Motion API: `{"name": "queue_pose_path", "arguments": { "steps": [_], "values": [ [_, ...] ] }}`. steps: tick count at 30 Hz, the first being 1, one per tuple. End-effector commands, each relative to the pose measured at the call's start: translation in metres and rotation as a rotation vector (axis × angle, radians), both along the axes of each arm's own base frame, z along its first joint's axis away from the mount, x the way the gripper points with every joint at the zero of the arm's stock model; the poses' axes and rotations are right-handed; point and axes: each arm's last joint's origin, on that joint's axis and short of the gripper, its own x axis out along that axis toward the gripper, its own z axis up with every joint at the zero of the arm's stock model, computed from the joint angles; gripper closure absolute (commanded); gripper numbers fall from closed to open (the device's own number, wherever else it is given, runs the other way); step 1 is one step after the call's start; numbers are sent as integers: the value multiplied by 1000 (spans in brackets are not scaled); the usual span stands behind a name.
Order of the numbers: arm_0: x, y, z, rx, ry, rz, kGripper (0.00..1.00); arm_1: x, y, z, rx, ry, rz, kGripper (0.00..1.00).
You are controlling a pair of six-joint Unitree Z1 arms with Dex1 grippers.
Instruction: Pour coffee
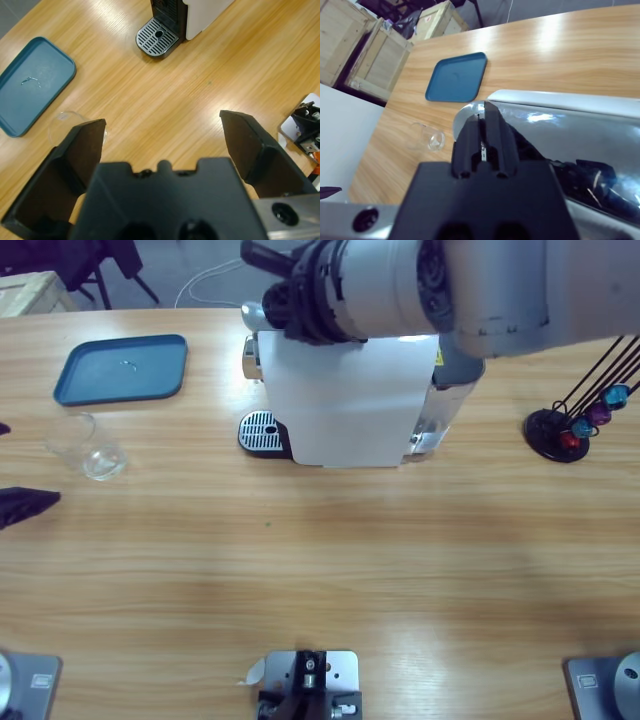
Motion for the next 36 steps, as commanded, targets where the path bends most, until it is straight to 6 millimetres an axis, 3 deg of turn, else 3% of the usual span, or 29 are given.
{"name": "queue_pose_path", "arguments": {
  "steps": [1, 2, 3, 6, 8, 13, 17, 24, 36],
  "values": [
    [6, -1, -10, 30, 17, 78, 0, -8, 1, -85, -346, 91, 135, 835],
    [9, 1, -10, 32, 10, 118, 0, -13, -4, -61, -359, 10, 168, 173],
    [11, 3, -12, 34, -1, 179, 0, -25, -14, -26, -349, -99, 203, 1],
    [21, 18, -21, 45, -46, 496, 0, -59, -51, 46, -312, -285, 251, 0],
    [25, 29, -30, 28, -24, 636, 0, -80, -72, 62, -335, -282, 278, 0],
    [46, 32, -72, -21, -46, 775, 0, -114, -101, 42, -409, -210, 336, 0],
    [60, 27, -101, -5, -40, 788, 0, -118, -110, 35, -450, -178, 303, 0],
    [66, 21, -132, -33, -36, 716, 0, -111, -90, 15, -469, -110, 287, 0],
    [105, 10, -165, 21, -1, 739, 0, -101, -73, -6, -503, -57, 274, 0]
  ]
}}
